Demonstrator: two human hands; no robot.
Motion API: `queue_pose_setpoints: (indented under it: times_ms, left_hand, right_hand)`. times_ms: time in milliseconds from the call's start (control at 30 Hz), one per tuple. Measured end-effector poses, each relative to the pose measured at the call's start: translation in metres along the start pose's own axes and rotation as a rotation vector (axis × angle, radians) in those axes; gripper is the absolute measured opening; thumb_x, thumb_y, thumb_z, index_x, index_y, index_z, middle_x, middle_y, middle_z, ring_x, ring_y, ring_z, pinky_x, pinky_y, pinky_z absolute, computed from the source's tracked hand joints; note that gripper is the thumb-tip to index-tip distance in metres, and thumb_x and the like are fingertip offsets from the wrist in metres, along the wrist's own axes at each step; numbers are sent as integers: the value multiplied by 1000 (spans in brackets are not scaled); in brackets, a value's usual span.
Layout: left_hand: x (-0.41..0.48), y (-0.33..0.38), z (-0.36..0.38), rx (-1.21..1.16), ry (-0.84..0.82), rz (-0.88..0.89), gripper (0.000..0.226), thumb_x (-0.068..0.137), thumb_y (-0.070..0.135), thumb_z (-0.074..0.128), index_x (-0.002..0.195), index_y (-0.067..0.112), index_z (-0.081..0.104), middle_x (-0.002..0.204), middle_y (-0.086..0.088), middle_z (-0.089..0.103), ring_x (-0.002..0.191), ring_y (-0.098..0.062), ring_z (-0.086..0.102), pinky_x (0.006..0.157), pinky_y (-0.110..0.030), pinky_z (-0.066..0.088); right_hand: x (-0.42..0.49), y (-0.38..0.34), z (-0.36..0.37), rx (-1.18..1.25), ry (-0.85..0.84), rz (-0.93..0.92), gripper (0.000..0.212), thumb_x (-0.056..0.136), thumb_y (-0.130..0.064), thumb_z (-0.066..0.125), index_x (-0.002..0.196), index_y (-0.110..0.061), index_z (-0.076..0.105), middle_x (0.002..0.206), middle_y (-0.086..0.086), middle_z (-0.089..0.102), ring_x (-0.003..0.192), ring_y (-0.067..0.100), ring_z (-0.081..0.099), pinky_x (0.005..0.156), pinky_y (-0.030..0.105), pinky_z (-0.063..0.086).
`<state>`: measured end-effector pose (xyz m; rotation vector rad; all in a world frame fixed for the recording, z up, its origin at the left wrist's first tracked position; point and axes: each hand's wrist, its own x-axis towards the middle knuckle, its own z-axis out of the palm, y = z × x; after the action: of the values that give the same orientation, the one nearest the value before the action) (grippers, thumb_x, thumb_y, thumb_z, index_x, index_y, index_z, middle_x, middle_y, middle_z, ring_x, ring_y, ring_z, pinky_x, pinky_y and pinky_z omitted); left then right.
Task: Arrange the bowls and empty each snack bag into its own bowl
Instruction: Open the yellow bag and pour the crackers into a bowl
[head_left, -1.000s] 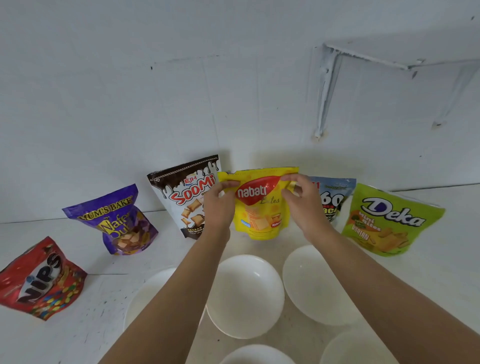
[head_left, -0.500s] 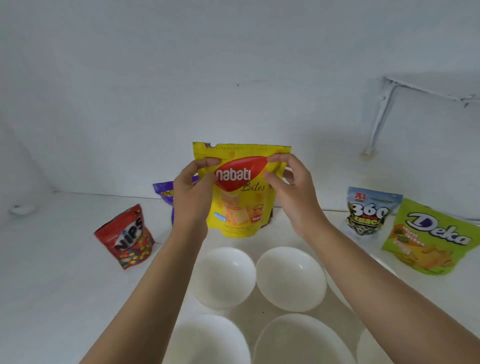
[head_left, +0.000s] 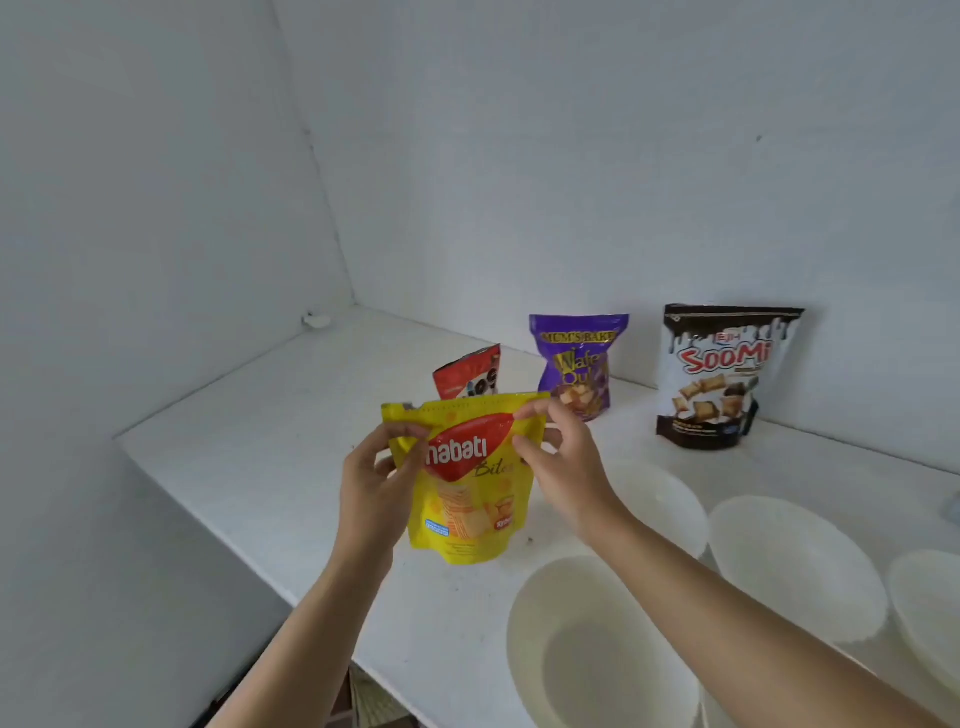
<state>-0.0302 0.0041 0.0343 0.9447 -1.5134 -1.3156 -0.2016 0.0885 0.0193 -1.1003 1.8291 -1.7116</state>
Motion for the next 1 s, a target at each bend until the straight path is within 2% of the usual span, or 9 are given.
queue_pose_setpoints:
  times_ms: [200,300,367,433,500,600,733,867,1000]
  left_hand:
    - [-14,-39,-29,77,-28,-55,20,96,4,65,89,21,72,112,-5,73,91,-20,70,69,-19,54]
    - [-16,-38,-29,86,-27,-25,16,96,7,66,93,21,73,119,-4,69,96,-11,70,75,-19,57]
    - [-17,-33,-29,73,-18,27,16,95,6,68,94,22,72,120,-3,66,101,-8,70,86,-27,60]
    - [-15,-27,-30,63,-12,111,19,94,5,68,96,24,68,117,1,69,106,-16,70,92,-38,58]
    - [-11,-20,-34,78,3,177,23,95,5,67,100,27,64,109,5,70,103,-21,71,90,-38,56]
    - [-4,-12,-39,154,26,199,19,96,8,65,100,26,64,99,2,71,91,-19,73,81,-31,55]
    - [3,-13,-46,216,-7,193,18,97,8,65,90,25,71,91,5,76,83,-15,74,78,-32,58]
    - [9,-14,-51,243,-42,195,15,95,9,68,91,23,73,89,5,77,83,-15,74,83,-37,59]
    - [13,-13,-55,323,-46,245,11,92,14,72,91,24,74,88,8,76,83,-10,74,79,-31,59]
  right_hand:
    - [-17,22,18,-82,-30,-1,22,81,-10,64,89,-30,62,98,-10,68,99,20,64,93,48,52]
    - [-18,18,17,-97,-19,-11,22,85,-8,67,90,-29,61,104,-3,66,105,14,62,84,24,51]
    - [-18,12,16,-112,-6,-35,22,86,-7,69,93,-27,61,111,0,60,107,-3,55,81,12,47]
    - [-17,4,15,-176,51,-116,21,86,-10,70,100,-23,62,114,-1,57,107,-9,50,86,14,44]
    - [-13,-3,15,-263,103,-228,23,85,-10,71,104,-18,62,112,0,57,107,-1,51,91,15,42]
    - [-8,-17,20,-366,73,-306,23,84,-20,68,106,-21,62,113,-1,60,111,15,54,95,35,46]
    - [-3,-29,35,-519,-36,-407,18,84,-24,67,102,-25,67,103,-7,64,104,15,58,94,52,48]
    - [1,-42,51,-607,-202,-410,14,88,-24,71,101,-29,74,100,-9,70,99,12,62,103,49,40]
    - [4,-51,64,-577,-302,-388,20,87,-18,71,104,-26,77,101,-5,73,94,12,65,89,41,54]
